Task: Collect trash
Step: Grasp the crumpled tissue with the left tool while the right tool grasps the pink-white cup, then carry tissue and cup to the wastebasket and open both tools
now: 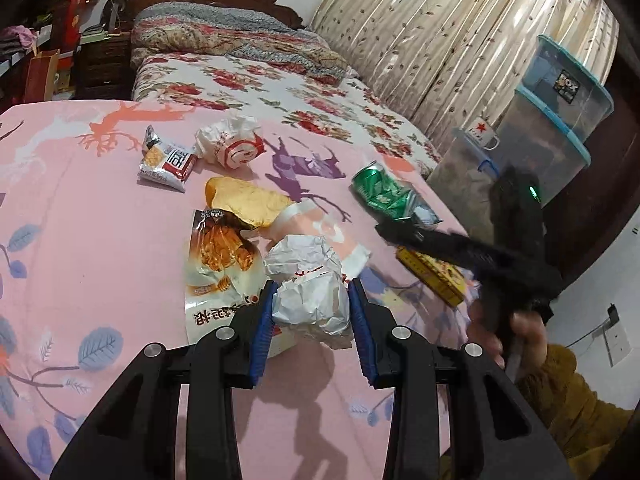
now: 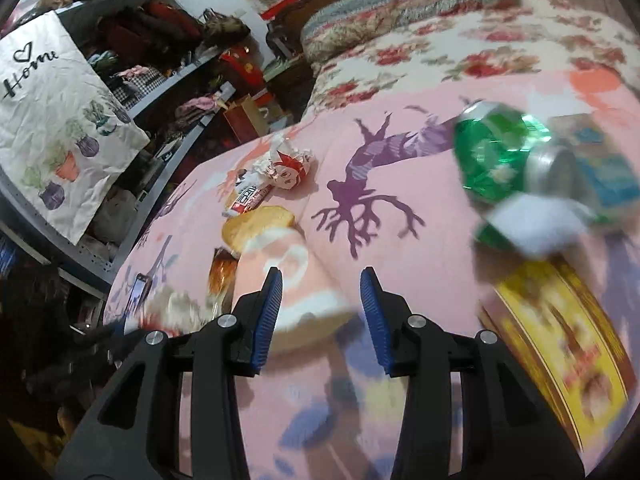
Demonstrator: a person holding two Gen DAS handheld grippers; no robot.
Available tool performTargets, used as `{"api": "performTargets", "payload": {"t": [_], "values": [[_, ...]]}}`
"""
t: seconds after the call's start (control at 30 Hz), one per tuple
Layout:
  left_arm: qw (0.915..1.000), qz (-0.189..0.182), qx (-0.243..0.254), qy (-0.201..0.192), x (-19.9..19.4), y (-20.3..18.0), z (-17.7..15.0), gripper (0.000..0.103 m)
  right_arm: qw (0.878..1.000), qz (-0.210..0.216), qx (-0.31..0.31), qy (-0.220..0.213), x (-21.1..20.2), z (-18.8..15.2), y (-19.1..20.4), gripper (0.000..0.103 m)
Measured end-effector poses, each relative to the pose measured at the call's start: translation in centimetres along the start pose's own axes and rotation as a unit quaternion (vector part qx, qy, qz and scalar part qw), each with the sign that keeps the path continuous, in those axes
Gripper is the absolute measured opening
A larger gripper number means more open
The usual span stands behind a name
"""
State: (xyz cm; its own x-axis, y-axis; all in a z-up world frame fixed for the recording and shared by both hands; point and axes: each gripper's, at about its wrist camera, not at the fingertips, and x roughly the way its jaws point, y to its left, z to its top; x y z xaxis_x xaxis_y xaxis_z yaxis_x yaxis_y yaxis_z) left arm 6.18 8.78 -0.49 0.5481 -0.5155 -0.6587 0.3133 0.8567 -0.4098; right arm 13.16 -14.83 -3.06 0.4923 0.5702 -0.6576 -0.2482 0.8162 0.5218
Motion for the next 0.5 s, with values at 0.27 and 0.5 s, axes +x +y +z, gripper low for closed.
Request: {"api": "performTargets", "payload": {"t": [0.27,0.5], "values": [[0.9988,0.044,0.006,0.019,2.0,0.7,0.0,0.035,0.997,0.05,0.024,0.055,3.9,-0.8,0.5,0.041],[0.9986,0.042,0.021,0.023,2.2,-0.1,-0.3,0.034,0.997,0.057,0.008,0.05,-0.6,-5.3,1.6,0.026]]}}
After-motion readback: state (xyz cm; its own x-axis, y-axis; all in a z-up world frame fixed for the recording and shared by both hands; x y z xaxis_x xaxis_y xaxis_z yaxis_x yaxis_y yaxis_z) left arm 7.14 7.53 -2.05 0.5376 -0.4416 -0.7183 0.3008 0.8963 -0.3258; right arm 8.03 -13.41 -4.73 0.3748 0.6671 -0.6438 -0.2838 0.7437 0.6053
